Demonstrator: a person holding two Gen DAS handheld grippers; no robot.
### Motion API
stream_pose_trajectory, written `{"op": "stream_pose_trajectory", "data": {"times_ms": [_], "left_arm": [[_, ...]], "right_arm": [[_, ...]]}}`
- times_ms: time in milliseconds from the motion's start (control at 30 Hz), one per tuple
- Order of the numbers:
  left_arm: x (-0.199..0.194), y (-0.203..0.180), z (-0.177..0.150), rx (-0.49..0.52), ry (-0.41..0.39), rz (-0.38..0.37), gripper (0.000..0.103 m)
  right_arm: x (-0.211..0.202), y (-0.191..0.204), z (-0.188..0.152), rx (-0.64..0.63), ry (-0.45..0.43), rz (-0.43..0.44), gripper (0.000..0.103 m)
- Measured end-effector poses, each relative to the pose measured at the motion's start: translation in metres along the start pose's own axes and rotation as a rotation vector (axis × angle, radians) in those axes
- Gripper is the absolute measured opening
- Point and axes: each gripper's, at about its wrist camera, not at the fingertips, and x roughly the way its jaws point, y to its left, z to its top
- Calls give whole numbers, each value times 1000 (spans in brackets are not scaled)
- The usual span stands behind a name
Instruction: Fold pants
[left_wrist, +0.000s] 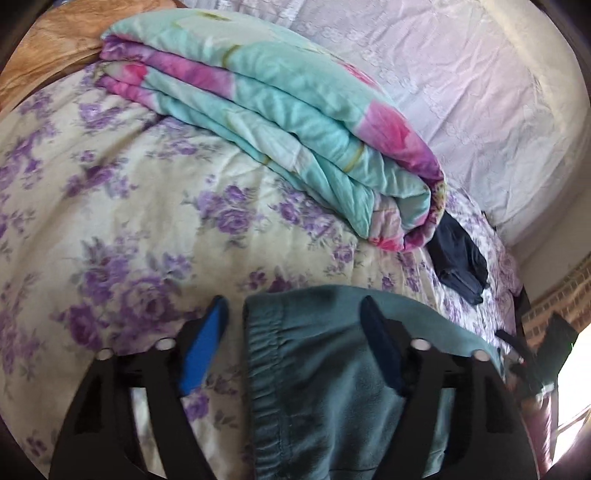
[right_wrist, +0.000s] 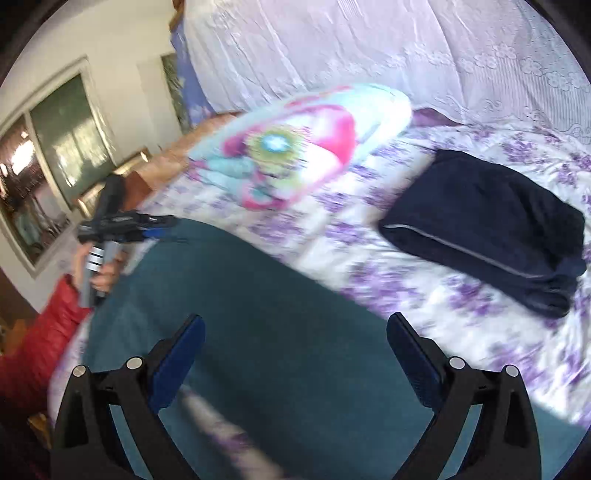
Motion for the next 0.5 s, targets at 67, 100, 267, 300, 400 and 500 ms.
{"op": "stream_pose_trajectory", "data": {"times_ms": [67, 100, 267, 300, 400, 500], "left_arm": [[5, -4, -4, 17, 3, 11, 62], [4, -4, -4, 24, 1, 11, 59], [8, -7, -7, 30, 1, -2, 50], [8, -8, -7, 31, -2, -2, 45], [10, -6, -6, 25, 9, -25, 28], [12, -6, -6, 23, 16, -27, 23]], "right_arm": [[11, -14, 5, -22, 34, -54, 99], [12, -19, 7, -29, 46, -60, 92], [38, -30, 7, -118, 137, -44, 56], [44, -32, 6, -136, 163, -44, 53], [56, -32, 4, -178, 195, -41, 49], [63, -33, 3, -212, 210, -48, 49]]}}
